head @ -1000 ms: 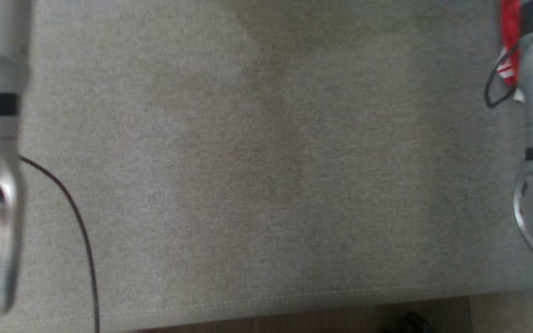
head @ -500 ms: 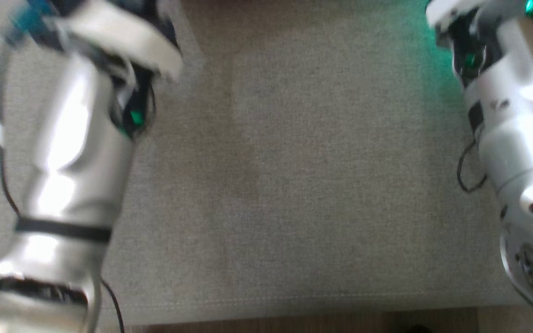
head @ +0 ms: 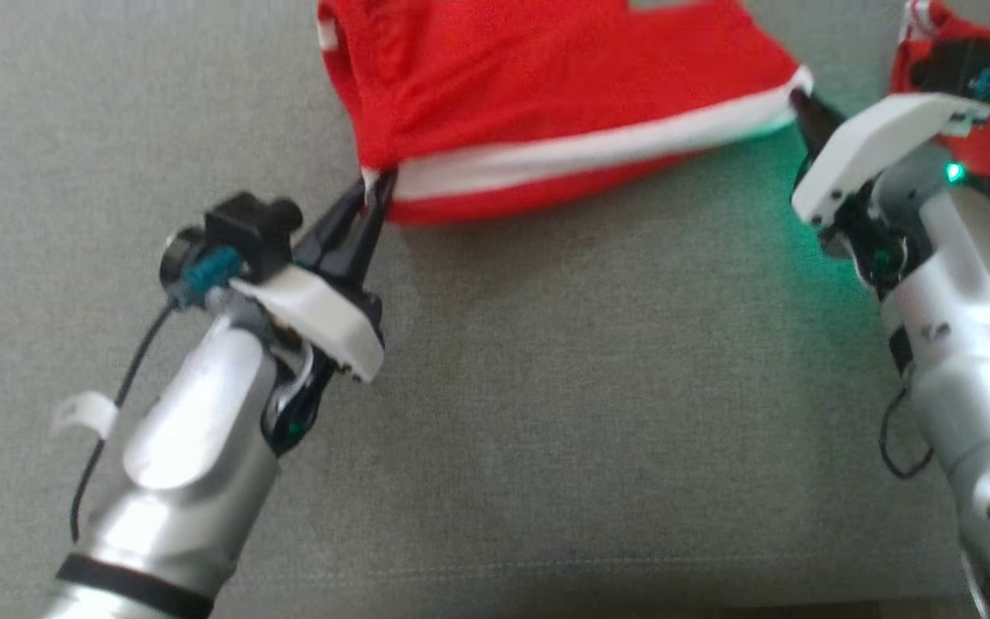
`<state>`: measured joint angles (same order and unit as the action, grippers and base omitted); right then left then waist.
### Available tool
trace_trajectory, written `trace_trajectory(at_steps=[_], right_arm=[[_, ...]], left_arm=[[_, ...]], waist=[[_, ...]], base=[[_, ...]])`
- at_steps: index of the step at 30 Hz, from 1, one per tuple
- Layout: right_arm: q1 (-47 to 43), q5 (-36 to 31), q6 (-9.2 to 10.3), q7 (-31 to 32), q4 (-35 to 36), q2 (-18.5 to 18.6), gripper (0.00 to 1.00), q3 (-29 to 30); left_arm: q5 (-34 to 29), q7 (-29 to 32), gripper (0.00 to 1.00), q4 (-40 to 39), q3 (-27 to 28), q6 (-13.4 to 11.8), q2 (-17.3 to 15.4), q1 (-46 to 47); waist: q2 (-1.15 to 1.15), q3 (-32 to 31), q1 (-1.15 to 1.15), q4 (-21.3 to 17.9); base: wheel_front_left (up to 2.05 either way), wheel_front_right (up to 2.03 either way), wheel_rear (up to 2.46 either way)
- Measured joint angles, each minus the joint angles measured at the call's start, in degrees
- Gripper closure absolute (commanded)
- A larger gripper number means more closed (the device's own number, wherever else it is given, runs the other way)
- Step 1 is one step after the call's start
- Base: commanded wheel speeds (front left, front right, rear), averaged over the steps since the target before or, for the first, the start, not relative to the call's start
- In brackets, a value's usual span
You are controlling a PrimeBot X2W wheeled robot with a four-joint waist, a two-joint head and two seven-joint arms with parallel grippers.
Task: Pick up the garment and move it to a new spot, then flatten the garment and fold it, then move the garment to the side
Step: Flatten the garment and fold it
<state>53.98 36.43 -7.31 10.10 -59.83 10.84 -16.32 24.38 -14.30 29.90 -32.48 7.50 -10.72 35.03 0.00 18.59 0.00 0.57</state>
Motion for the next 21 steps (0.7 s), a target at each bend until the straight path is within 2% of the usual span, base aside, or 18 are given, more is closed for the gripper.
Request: trace_trajectory(at_steps=[11, 21], right_arm=[[-13.0, 6.2, 0.0, 7.6, 9.9, 5.0, 1.0, -7.1], [-26.6, 11.0, 0.0, 15.7, 20.7, 11.3, 1.0, -7.5]], left_arm=[[-1.1, 0.0, 1.0, -2.9, -3.8, 0.0, -1.7, -11.9], [-0.5, 0.0, 1.0, -9.3, -5.8, 0.0, -2.6, -24.5]], waist=[[0.0, -7.9, 0.0, -1.0], [0.0, -16.3, 0.0, -2.1]], base=[[0.0, 0.0, 0.0], [0.0, 0.0, 0.0]])
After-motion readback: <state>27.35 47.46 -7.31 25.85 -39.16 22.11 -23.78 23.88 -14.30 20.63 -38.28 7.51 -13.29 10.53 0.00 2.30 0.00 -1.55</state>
